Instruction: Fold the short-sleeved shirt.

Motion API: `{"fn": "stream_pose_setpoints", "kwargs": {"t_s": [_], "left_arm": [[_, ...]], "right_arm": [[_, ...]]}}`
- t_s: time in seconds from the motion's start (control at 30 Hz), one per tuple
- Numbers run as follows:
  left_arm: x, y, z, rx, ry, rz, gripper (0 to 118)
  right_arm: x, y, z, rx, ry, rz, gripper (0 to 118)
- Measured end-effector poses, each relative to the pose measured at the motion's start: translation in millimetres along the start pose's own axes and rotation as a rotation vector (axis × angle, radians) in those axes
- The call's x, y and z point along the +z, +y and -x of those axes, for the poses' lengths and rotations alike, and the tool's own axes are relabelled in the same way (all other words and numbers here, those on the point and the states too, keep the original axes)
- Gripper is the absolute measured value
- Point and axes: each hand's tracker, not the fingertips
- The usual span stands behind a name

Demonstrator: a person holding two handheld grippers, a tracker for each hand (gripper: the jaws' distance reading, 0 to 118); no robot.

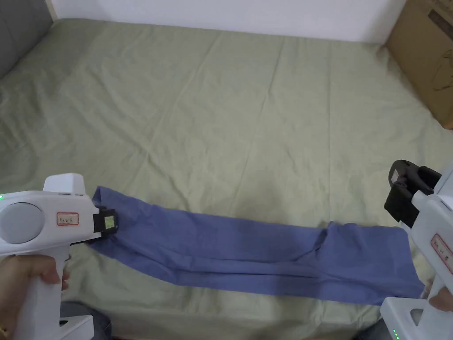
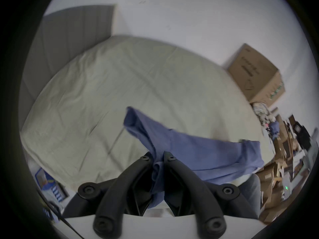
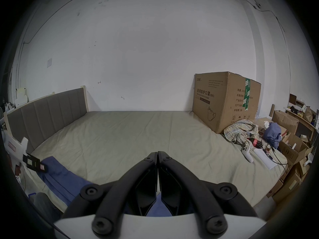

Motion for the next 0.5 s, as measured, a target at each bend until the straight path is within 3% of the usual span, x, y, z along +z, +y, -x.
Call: {"fn": "stream_pose_setpoints", "kwargs": {"t_s": [0.23, 0.5], "left_arm": [[15, 3, -103, -0.156, -0.255, -0.037, 9], [-75, -28, -220, -0.249, -0.367, 0.174, 9]], "right_arm": [[15, -7, -17, -0.04, -0.023, -0.016, 0], [34, -21, -57, -0.085, -0.097, -0.02, 0]]}}
